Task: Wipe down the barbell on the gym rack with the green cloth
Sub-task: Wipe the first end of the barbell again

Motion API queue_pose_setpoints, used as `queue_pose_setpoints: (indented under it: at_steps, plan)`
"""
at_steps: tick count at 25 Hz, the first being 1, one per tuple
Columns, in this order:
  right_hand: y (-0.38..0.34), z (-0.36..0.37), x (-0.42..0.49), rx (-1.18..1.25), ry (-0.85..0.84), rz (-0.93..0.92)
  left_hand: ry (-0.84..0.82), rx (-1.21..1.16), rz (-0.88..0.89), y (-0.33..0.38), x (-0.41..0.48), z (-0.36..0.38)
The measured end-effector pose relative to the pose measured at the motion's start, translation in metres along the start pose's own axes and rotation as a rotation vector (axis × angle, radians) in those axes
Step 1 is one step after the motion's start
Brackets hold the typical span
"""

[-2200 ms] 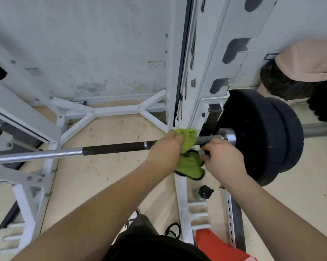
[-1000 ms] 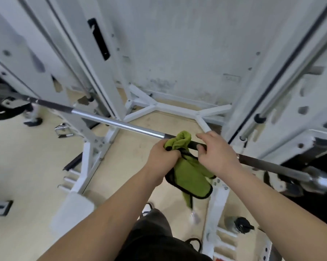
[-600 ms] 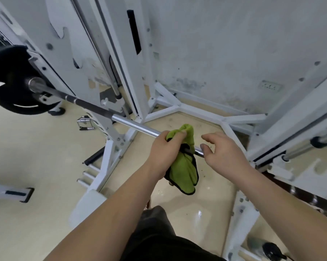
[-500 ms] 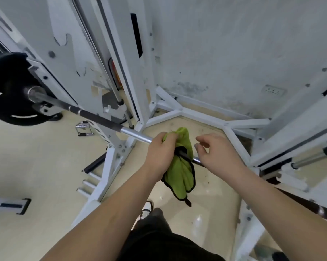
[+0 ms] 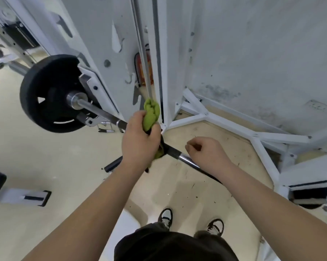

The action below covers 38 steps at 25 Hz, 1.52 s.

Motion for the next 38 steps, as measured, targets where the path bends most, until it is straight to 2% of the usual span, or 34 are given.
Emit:
queue_pose_setpoints:
  at_steps: [1, 5, 9, 10, 13, 14, 16, 18, 19, 22, 23, 24, 27, 28, 30, 32, 34, 36, 38]
  plan:
    - [-0.006, 0.007, 0.007, 0.022, -0.023, 0.006, -0.008, 0.072, 0.06, -0.013, 0.0, 0.004]
    - [-0.015, 0.022, 0.017, 0.003, -0.087, 0.034, -0.27, 0.216, 0.205, -0.047, -0.044, 0.043]
    - [-0.024, 0.03, 0.023, -0.093, -0.14, 0.024, -0.243, 0.347, 0.45, -0.066, 0.0, 0.019]
    - [-0.026, 0.031, 0.023, -0.131, -0.152, 0.016, -0.207, 0.383, 0.428, -0.073, 0.02, 0.013]
    - [-0.03, 0.041, 0.02, -0.27, -0.154, 0.014, -0.124, 0.383, 0.204, -0.075, 0.04, 0.017]
    - [-0.032, 0.043, 0.021, -0.302, -0.145, 0.022, -0.133, 0.379, 0.226, -0.068, 0.03, 0.027]
    - [-0.035, 0.044, 0.024, -0.325, -0.129, 0.051, -0.256, 0.336, 0.357, -0.057, 0.004, 0.039]
    - [-0.037, 0.043, 0.025, -0.318, -0.129, 0.079, -0.379, 0.298, 0.444, -0.066, 0.014, 0.029]
    - [-0.036, 0.043, 0.024, -0.327, -0.124, 0.082, -0.398, 0.323, 0.427, -0.073, 0.029, 0.021]
    - [-0.033, 0.043, 0.018, -0.361, -0.098, 0.082, -0.155, 0.384, 0.167, -0.088, 0.066, 0.007]
    - [-0.032, 0.043, 0.018, -0.356, -0.088, 0.091, -0.134, 0.357, 0.132, -0.082, 0.056, 0.013]
    - [-0.031, 0.042, 0.018, -0.352, -0.087, 0.105, -0.177, 0.295, 0.174, -0.071, 0.034, 0.024]
    - [-0.031, 0.038, 0.018, -0.346, -0.089, 0.116, -0.446, 0.118, 0.401, -0.055, -0.016, 0.041]
    - [-0.029, 0.036, 0.016, -0.339, -0.095, 0.118, -0.46, 0.127, 0.409, -0.059, -0.007, 0.04]
    - [-0.026, 0.034, 0.012, -0.318, -0.121, 0.098, -0.325, 0.21, 0.294, -0.071, 0.016, 0.038]
    - [-0.022, 0.033, 0.01, -0.293, -0.126, 0.07, -0.255, 0.182, 0.205, -0.062, 0.004, 0.039]
    - [-0.018, 0.029, 0.012, -0.266, -0.107, 0.071, -0.392, 0.099, 0.335, -0.041, -0.036, 0.047]
    - [-0.015, 0.024, 0.014, -0.292, -0.084, 0.096, -0.485, 0.076, 0.449, -0.044, -0.039, 0.046]
    - [-0.014, 0.02, 0.012, -0.391, -0.094, 0.106, -0.425, 0.112, 0.374, -0.057, -0.009, 0.043]
Point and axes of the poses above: each hand's wrist, its own x-axis towards the middle knuckle, its own z-axis out of the palm, y = z × x, the point moved 2 cm from there along x, towards the middle knuckle, and after that the axes turned 6 degrees about y, right-handed, at the moved point
